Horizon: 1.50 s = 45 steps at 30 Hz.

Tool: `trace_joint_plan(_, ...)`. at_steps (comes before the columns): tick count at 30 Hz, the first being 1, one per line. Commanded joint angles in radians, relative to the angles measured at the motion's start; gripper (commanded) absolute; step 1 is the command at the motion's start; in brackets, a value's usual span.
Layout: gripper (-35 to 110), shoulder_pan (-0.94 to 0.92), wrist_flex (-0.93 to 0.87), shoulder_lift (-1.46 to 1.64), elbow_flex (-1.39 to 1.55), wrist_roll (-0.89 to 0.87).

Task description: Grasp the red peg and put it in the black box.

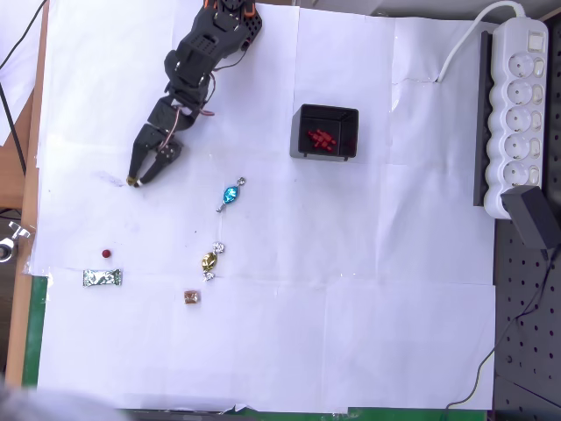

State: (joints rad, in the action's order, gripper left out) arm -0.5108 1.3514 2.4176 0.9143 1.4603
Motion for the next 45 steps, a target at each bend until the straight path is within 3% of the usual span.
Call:
trace_joint_plan(1,5,-0.003,-0.063,-0.009,0.077,0.018)
trace_joint_plan(10,13,-0.021,-0.380,0.012,0.339,0.078)
trace_joint_plan(27,42,-0.014,-0.540,0.176,0.690,0.172)
trace_joint_plan(45,42,-0.031,-0.706,0.351,1.058,0.146)
